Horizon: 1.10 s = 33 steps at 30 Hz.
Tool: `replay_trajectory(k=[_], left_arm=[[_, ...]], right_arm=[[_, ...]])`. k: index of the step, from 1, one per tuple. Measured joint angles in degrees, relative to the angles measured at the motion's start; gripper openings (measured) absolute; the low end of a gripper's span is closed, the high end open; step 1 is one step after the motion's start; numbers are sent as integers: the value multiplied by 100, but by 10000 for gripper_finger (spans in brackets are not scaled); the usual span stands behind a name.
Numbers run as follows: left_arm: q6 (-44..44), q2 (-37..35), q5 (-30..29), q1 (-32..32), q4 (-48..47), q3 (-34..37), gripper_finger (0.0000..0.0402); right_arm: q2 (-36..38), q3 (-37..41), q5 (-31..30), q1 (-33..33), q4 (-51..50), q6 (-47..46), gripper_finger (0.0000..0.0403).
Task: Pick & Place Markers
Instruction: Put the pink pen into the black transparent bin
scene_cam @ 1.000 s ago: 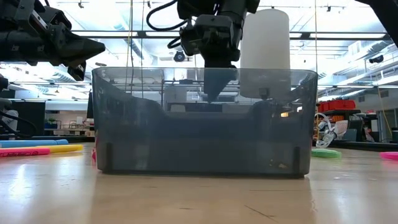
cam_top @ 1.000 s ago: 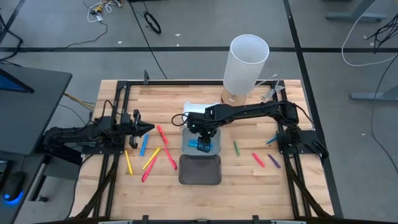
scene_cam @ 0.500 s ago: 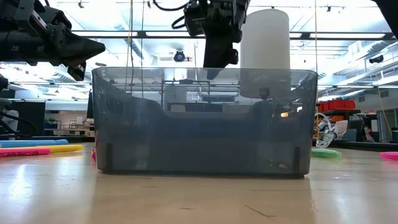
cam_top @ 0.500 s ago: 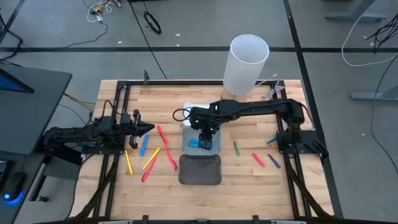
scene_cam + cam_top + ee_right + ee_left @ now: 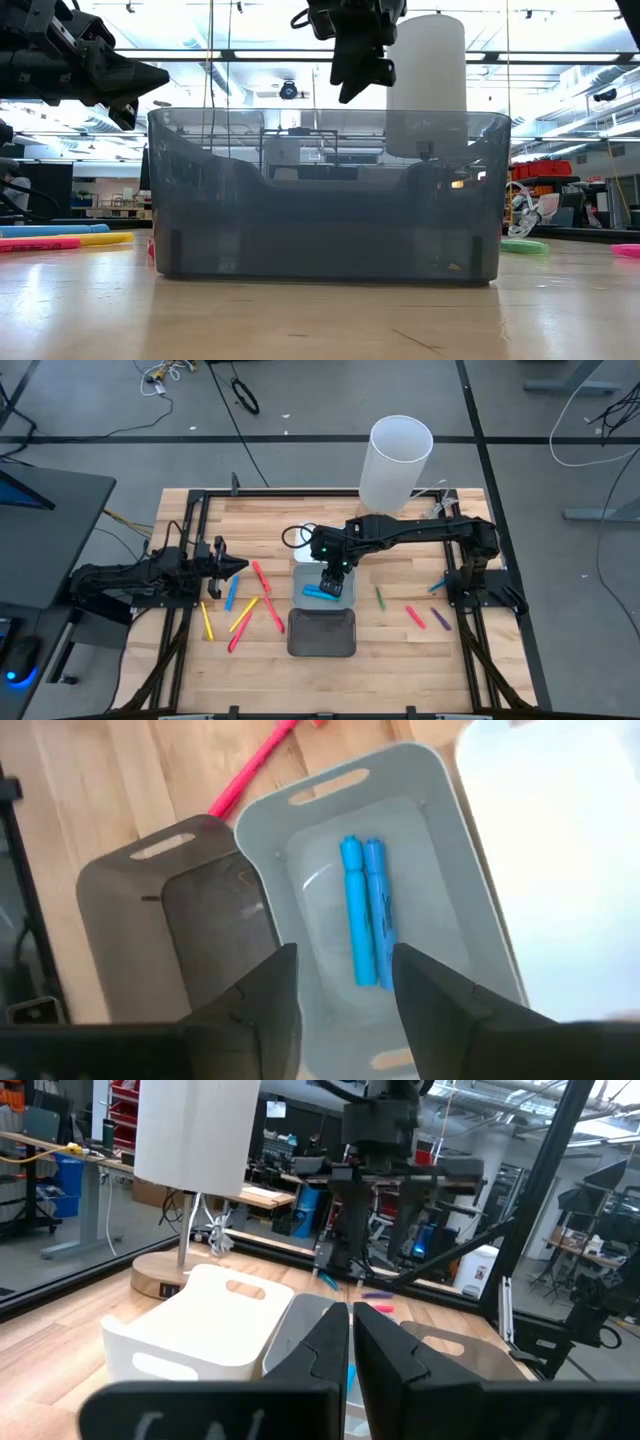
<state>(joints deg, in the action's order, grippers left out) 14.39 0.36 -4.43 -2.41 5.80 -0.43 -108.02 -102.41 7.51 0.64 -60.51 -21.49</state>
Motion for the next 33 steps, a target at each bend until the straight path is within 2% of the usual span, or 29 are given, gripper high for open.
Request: replay_trajectory(k=[8,16,23,33], left_arm=[[0,-2,2,1,12,0,23],[0,0,2,2,0,-2,23],[0,0,1,0,-2,-2,23],[-2,0,2,2,-6,-2,23]], right_arm=[[63,0,2,-1,-22,-907,164],[76,17,-36,-2,0,-1264,164],[245,433,-120,-141,33,-1576,164],[1027,1230,-210,-335,128,-2049,164]])
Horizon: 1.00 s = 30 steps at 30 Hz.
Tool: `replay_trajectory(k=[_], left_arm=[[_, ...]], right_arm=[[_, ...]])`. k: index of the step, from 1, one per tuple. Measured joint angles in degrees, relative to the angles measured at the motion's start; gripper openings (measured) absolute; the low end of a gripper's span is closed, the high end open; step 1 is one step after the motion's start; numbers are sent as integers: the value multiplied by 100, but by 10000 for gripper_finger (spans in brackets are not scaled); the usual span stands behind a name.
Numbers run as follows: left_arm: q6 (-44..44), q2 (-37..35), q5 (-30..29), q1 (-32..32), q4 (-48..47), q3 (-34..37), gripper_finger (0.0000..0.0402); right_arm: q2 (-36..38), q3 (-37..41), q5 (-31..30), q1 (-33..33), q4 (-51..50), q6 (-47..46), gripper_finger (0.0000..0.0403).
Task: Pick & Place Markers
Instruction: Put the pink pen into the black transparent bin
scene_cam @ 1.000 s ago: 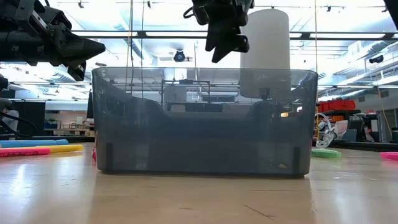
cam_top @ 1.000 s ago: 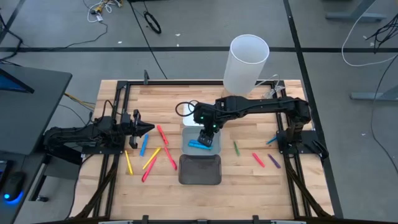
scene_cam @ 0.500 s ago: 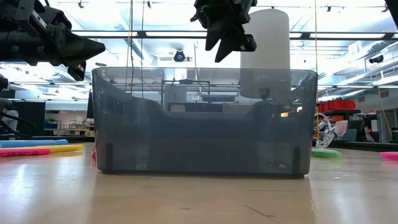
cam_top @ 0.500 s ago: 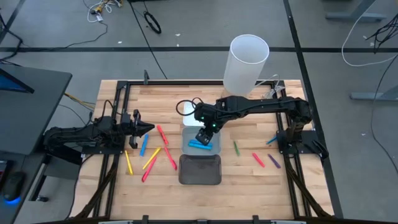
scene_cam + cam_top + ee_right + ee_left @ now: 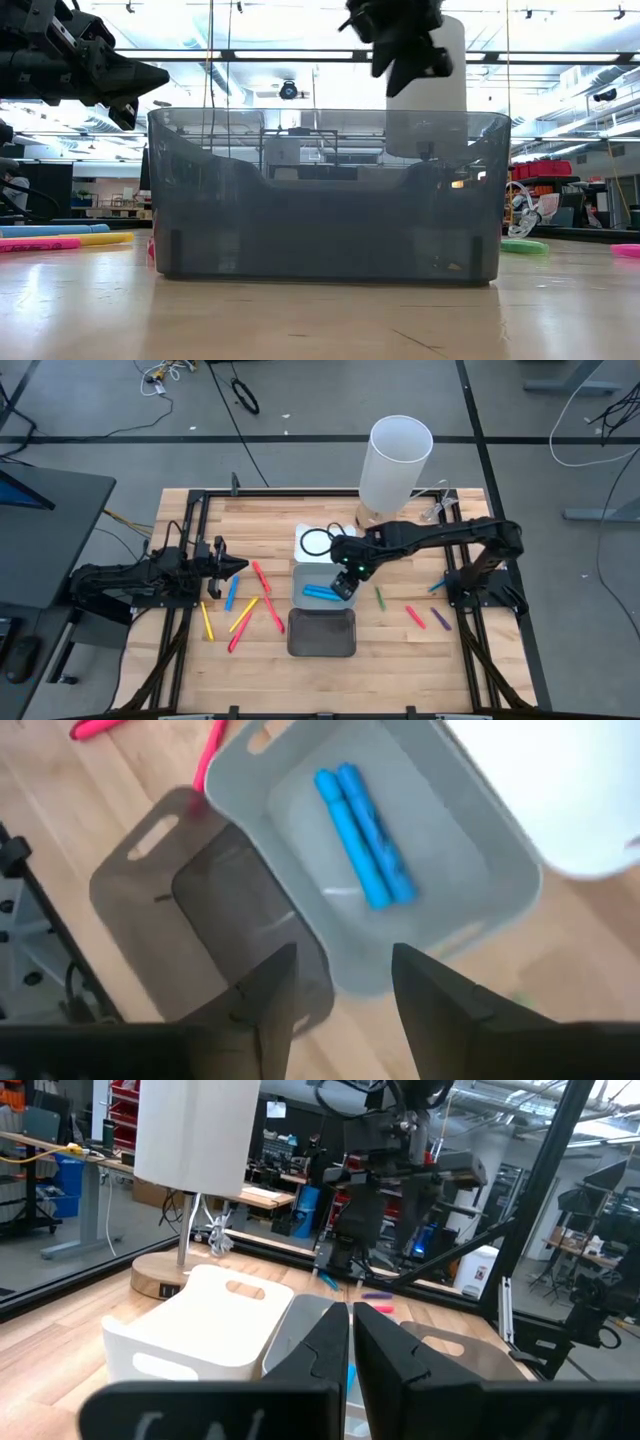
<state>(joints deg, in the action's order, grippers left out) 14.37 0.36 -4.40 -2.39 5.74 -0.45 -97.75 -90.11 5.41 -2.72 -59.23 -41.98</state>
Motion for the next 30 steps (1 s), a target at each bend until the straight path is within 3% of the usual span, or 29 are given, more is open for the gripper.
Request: replay_trajectory(k=[17,30], left_arm=[[2,0,-1,0,0,1,23],[0,0,-2,-2,0,2,23]], right_arm=[[1374,1834,18,-366,-30,-615,164],[2755,3687,99,-794,436,-1805,164]])
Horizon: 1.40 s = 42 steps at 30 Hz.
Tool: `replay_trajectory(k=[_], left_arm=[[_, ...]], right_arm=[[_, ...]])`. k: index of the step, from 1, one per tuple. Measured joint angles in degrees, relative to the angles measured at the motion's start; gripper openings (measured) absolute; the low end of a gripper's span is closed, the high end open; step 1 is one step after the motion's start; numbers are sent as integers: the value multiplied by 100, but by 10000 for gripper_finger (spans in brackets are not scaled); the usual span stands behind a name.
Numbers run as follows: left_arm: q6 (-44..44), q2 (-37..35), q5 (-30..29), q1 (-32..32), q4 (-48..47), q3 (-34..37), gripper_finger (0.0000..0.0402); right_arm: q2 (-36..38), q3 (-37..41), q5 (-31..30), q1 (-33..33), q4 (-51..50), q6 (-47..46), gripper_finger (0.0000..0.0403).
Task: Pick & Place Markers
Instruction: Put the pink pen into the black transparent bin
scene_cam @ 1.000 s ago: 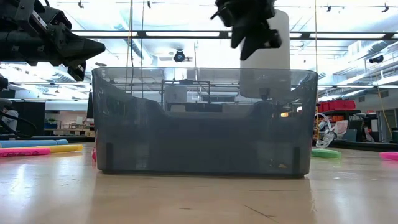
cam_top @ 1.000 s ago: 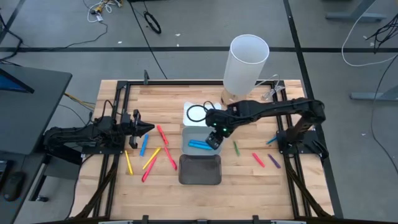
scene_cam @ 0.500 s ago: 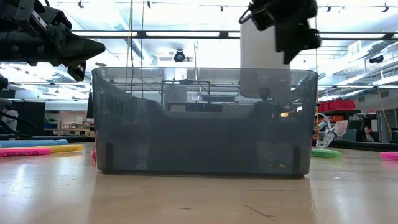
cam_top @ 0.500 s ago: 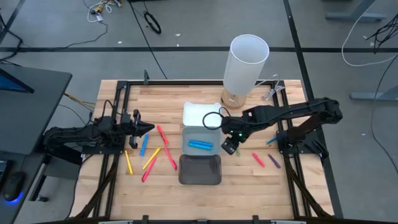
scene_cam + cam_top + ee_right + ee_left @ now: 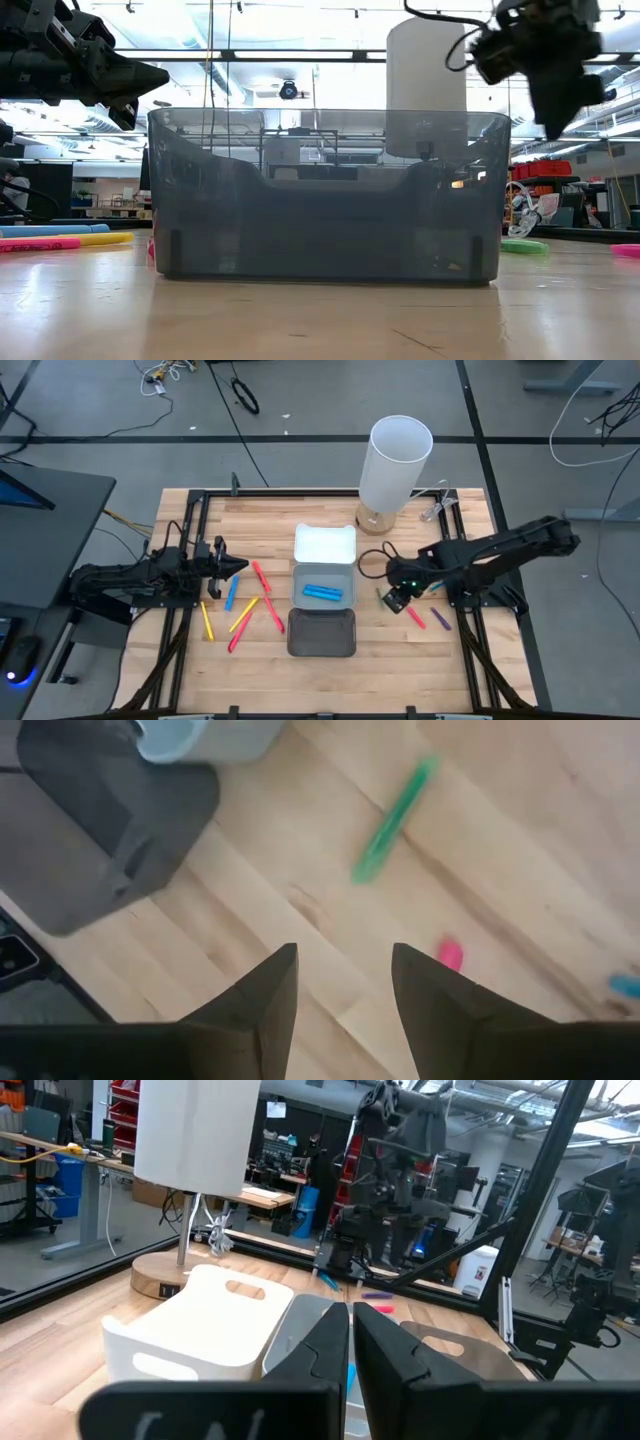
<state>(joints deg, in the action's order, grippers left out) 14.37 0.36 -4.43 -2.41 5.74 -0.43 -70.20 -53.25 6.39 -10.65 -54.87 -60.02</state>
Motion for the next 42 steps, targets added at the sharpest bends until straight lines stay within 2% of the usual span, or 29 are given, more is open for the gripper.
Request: replay_trajectory(k=[9,19,36,42], left_arm=[[1,0,1,2,0,0,23],[2,-1,1,1,0,-2,23],[0,-2,0,1,0,0,23],[0,0,2,2,0,-2,23]], right_arm=[[493,597,11,-686,72,-1021,164],[666,963,13,-1370,23,-1214,164],[755,1230,64,-1513,-57,-1282,164],[753,1387,-85,-1513,-85,-1218,164]])
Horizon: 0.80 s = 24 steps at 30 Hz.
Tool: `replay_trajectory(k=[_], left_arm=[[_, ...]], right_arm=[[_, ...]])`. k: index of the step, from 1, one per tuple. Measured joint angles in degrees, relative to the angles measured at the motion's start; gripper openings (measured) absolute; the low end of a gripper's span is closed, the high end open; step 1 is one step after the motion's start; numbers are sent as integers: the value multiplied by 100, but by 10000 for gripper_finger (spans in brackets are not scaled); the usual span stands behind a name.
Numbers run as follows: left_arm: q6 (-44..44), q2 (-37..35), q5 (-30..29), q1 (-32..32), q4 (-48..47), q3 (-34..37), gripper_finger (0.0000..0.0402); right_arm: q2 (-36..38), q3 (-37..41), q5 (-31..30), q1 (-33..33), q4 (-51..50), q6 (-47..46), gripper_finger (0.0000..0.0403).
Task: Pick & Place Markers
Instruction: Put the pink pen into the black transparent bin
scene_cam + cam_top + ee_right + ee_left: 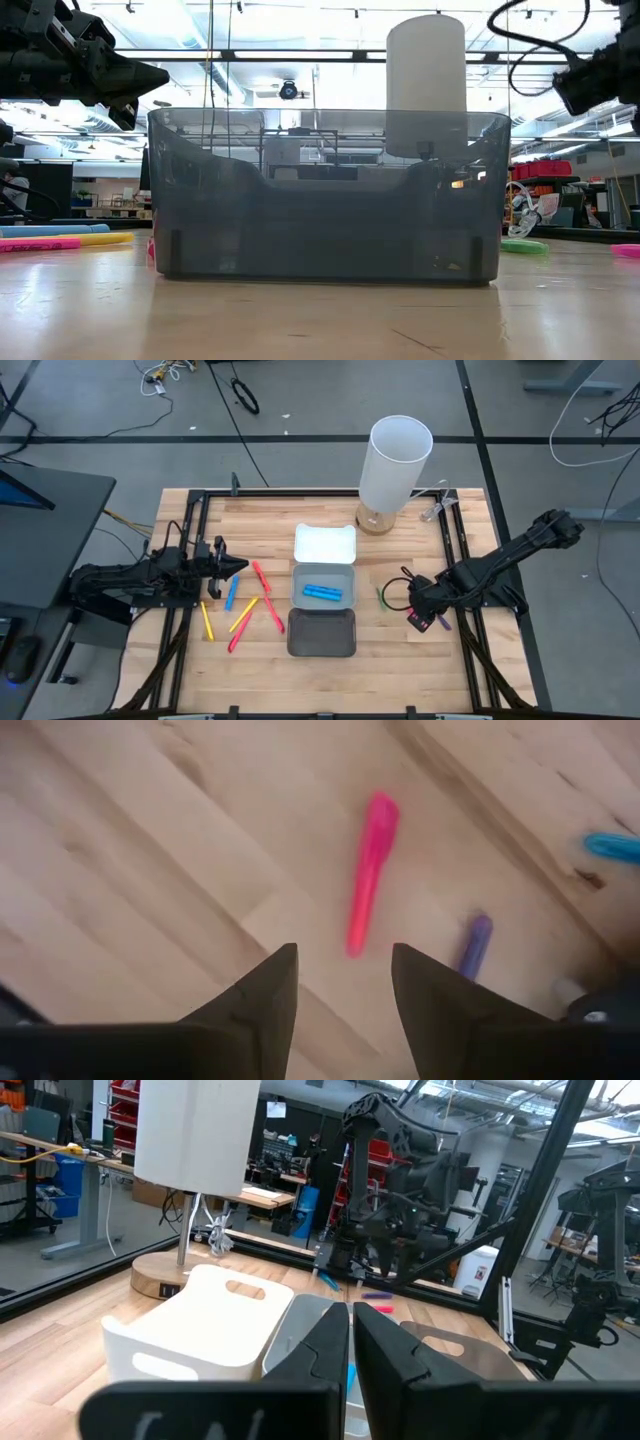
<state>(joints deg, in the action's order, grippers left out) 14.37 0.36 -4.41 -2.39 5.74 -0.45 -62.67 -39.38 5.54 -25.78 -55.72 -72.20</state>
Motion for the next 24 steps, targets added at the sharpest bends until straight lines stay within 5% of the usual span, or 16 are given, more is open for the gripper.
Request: replay_trajectory(k=[24], left_arm=[[2,0,-2,0,0,0,23]], right_arm=[[-560,690,45,-184,1167,-86,164]])
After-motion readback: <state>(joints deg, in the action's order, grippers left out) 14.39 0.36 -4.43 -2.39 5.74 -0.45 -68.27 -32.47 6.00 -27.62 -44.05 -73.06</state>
